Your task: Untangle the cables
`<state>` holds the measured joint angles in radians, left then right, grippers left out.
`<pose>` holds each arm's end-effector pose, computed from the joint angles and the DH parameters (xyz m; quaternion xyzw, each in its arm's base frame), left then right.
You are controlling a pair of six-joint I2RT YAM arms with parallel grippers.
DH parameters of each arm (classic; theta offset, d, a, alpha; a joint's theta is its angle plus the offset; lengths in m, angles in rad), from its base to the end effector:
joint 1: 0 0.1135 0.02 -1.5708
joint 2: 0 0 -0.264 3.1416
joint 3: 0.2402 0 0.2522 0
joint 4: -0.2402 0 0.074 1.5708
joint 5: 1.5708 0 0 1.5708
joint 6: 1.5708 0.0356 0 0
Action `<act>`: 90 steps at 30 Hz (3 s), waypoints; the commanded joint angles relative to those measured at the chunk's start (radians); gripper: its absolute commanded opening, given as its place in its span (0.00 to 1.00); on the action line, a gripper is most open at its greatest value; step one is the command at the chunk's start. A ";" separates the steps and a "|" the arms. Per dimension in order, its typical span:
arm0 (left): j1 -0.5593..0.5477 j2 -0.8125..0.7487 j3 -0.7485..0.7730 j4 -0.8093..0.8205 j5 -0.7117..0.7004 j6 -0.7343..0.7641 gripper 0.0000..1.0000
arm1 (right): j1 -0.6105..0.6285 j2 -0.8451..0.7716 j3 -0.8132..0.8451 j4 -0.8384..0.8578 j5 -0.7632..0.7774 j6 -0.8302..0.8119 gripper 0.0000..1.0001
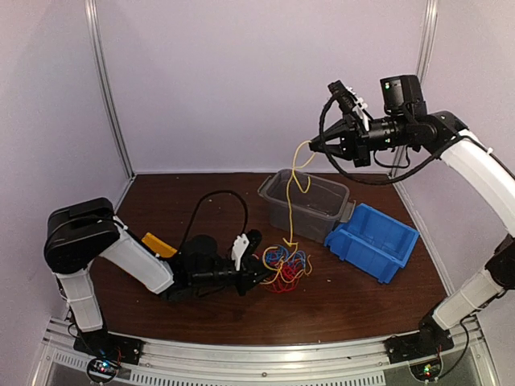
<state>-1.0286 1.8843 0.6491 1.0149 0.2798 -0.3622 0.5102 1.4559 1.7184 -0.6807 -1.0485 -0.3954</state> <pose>0.1693 -0.3000 0.1294 0.3352 0.7019 -0.4802 0.4055 0.2420 0.1708 0.4600 -0.5628 0.5334 0.4461 0.4469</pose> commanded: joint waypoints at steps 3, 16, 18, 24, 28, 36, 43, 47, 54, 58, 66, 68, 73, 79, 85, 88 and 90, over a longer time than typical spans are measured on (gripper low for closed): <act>-0.007 -0.228 -0.038 -0.056 -0.005 0.039 0.20 | 0.000 -0.034 -0.102 0.046 0.032 -0.010 0.00; -0.022 -0.338 0.076 -0.241 -0.128 0.158 0.47 | 0.001 -0.007 0.125 0.012 -0.003 0.027 0.00; -0.022 -0.269 0.116 -0.217 -0.136 0.165 0.44 | 0.001 0.001 0.152 0.018 -0.014 0.041 0.00; -0.022 -0.052 0.209 -0.194 -0.156 0.163 0.16 | 0.000 0.014 0.242 0.023 -0.031 0.066 0.00; -0.022 0.035 0.180 -0.150 -0.173 0.128 0.11 | -0.017 0.009 0.325 0.014 -0.036 0.064 0.00; -0.021 -0.025 0.089 -0.108 -0.132 0.061 0.22 | -0.072 -0.003 0.339 -0.002 -0.072 0.061 0.00; -0.029 -0.185 0.088 -0.128 -0.150 0.048 0.45 | -0.072 -0.045 0.107 0.047 -0.033 0.047 0.00; -0.041 -0.241 0.053 -0.009 -0.167 0.048 0.50 | -0.072 -0.062 0.011 0.076 -0.032 0.054 0.00; -0.045 -0.211 0.107 0.059 -0.163 -0.008 0.52 | -0.072 -0.079 -0.101 0.155 -0.055 0.113 0.00; -0.045 -0.148 0.133 0.148 -0.201 -0.123 0.53 | -0.072 -0.075 -0.104 0.194 -0.069 0.145 0.00; -0.045 -0.011 0.211 0.270 -0.234 -0.258 0.56 | -0.072 -0.067 -0.104 0.237 -0.079 0.185 0.00; -0.045 0.009 0.224 0.320 -0.188 -0.266 0.55 | -0.072 -0.069 -0.114 0.244 -0.078 0.185 0.00; -0.045 0.052 0.256 0.391 -0.081 -0.286 0.52 | -0.072 -0.075 -0.136 0.253 -0.075 0.184 0.00; -0.042 0.077 0.264 0.408 -0.161 -0.303 0.48 | -0.072 -0.080 -0.152 0.259 -0.082 0.187 0.00; -0.029 0.108 0.302 0.359 -0.227 -0.373 0.41 | -0.072 -0.094 -0.163 0.259 -0.093 0.192 0.00; -0.023 0.122 0.324 0.326 -0.215 -0.408 0.35 | -0.072 -0.105 -0.166 0.255 -0.097 0.192 0.00; -0.023 0.129 0.328 0.324 -0.208 -0.421 0.35 | -0.072 -0.112 -0.165 0.249 -0.101 0.191 0.00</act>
<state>-1.0607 1.9911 0.9478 1.3281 0.0814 -0.7326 0.4404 1.3811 1.5631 -0.4503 -1.1233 -0.2119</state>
